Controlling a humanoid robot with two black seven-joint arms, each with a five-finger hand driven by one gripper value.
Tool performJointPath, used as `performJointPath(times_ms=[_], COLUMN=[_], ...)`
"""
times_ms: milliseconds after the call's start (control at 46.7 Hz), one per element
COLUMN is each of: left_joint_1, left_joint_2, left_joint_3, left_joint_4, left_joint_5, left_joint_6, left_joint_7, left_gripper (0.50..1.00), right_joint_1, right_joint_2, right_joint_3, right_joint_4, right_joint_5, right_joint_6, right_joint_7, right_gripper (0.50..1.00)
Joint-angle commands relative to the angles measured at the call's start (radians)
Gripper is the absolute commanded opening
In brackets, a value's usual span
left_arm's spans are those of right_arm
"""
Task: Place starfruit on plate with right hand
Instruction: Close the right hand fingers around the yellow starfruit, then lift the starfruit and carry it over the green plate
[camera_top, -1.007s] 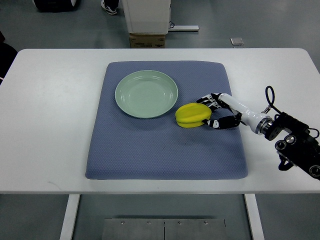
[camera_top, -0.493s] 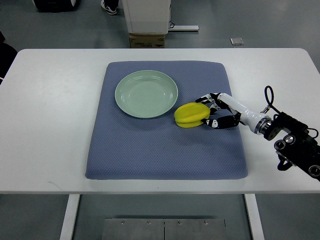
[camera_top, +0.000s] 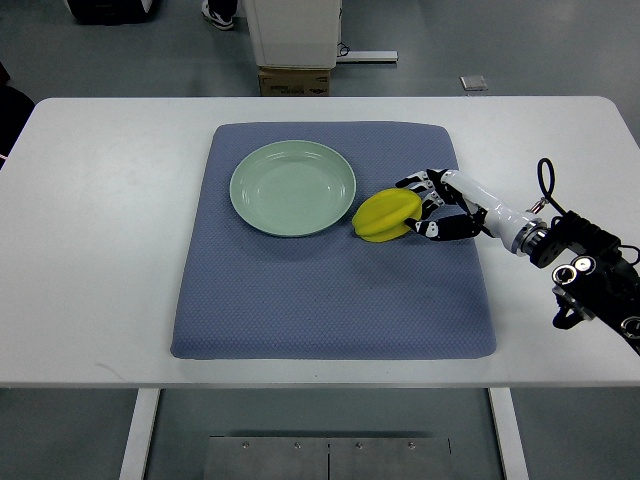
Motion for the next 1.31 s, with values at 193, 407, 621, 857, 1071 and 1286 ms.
performJointPath(times_ms=[193, 407, 621, 857, 1071, 1286], left_joint_1=[0.0, 0.0, 0.0, 0.0, 0.001, 0.0], left_joint_2=[0.0, 0.0, 0.0, 0.0, 0.0, 0.0], left_joint_3=[0.0, 0.0, 0.0, 0.0, 0.0, 0.0], left_joint_4=[0.0, 0.0, 0.0, 0.0, 0.0, 0.0], left_joint_5=[0.0, 0.0, 0.0, 0.0, 0.0, 0.0], left_joint_6=[0.0, 0.0, 0.0, 0.0, 0.0, 0.0], left_joint_7=[0.0, -0.001, 0.0, 0.0, 0.0, 0.0], left_gripper=[1.0, 1.0, 1.0, 1.0, 1.0, 1.0], right_joint_1=[0.008, 0.022, 0.017, 0.019, 0.022, 0.052], right_joint_2=[-0.001, -0.003, 0.002, -0.009, -0.007, -0.003], right_joint_3=[0.0, 0.017, 0.018, 0.027, 0.049, 0.053], right_joint_4=[0.001, 0.001, 0.003, 0.003, 0.006, 0.007], right_joint_5=[0.01, 0.028, 0.031, 0.05, 0.062, 0.102], right_joint_6=[0.0, 0.001, 0.0, 0.005, 0.008, 0.009], right_joint_7=[-0.002, -0.013, -0.013, -0.017, -0.034, -0.06], right_gripper=[0.5, 0.5, 0.5, 0.5, 0.5, 0.5])
